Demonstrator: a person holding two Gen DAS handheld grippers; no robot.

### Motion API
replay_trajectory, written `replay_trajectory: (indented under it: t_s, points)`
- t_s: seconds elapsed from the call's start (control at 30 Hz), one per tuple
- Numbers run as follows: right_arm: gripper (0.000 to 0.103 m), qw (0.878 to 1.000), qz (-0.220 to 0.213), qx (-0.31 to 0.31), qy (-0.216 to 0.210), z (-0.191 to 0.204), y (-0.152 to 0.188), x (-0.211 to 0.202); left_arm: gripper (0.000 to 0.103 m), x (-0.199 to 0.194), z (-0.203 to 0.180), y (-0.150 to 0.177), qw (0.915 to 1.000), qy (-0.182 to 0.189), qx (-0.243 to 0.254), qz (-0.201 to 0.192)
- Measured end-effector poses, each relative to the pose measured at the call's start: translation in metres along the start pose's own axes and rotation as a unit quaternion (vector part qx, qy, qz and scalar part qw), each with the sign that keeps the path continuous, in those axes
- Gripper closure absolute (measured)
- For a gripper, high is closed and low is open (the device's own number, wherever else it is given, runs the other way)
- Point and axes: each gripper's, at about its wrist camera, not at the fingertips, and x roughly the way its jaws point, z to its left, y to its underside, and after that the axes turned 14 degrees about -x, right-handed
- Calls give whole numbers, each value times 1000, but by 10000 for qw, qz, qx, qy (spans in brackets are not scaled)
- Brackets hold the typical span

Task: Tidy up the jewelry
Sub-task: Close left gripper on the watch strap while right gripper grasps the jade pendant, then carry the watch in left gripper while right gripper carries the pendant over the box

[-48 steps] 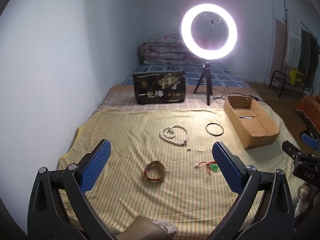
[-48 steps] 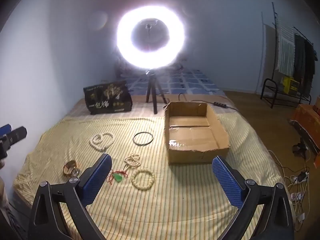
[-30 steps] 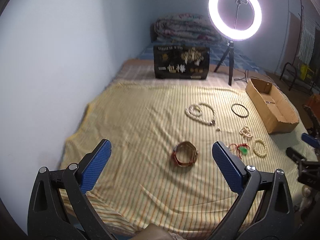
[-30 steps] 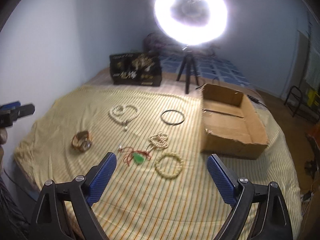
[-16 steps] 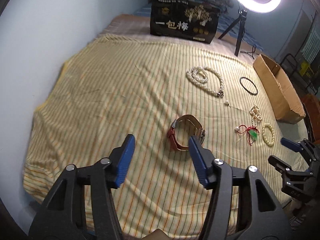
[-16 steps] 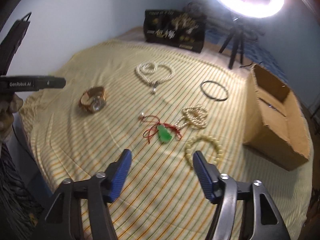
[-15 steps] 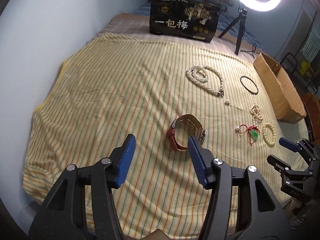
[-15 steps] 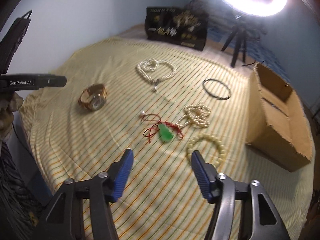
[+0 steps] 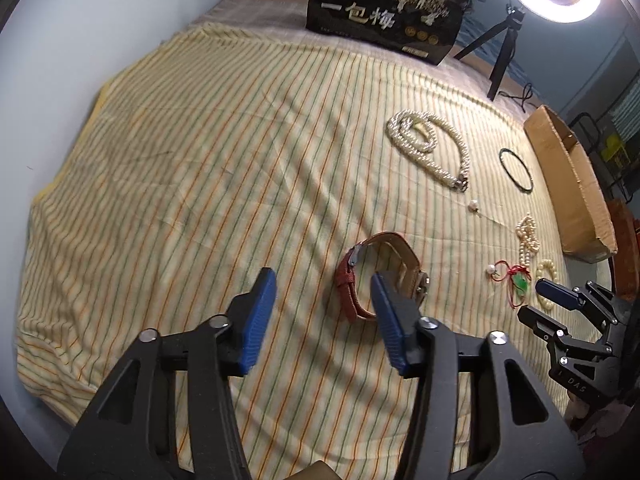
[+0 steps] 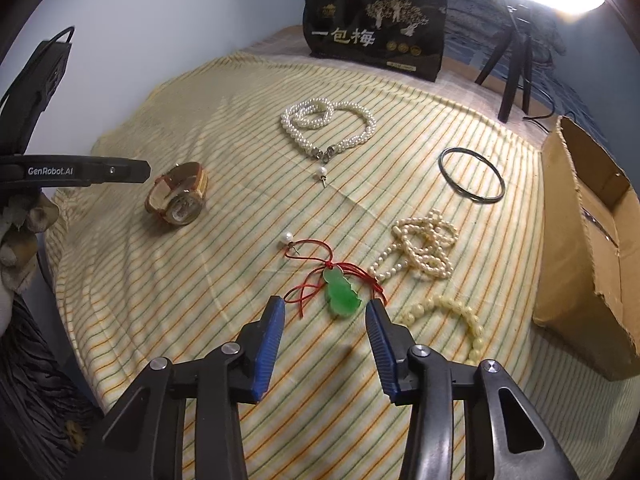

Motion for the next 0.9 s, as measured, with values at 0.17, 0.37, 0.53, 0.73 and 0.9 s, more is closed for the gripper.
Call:
replay_trajectory:
  t_s: [0.17, 0.37, 0.53, 0.73, 0.9]
  points:
    - [60, 10000, 70, 28, 10, -7, -1, 11, 56, 14, 0, 0, 9998, -39, -58, 173]
    - [64, 9999, 127, 44, -1, -9, -2, 18, 59, 27, -4, 2, 9995, -77, -45, 316]
    - [73, 9998, 188, -33, 81, -5, -3, 21, 68, 31, -10, 3, 9993, -200, 47, 299]
    - [87, 9998, 177, -31, 119, -6, -6, 20, 87, 34, -18, 6, 9988, -334, 208, 281]
    - [87, 9999, 86, -24, 81, -5, -8, 10, 95, 30, -20, 7, 9988, -356, 248, 231]
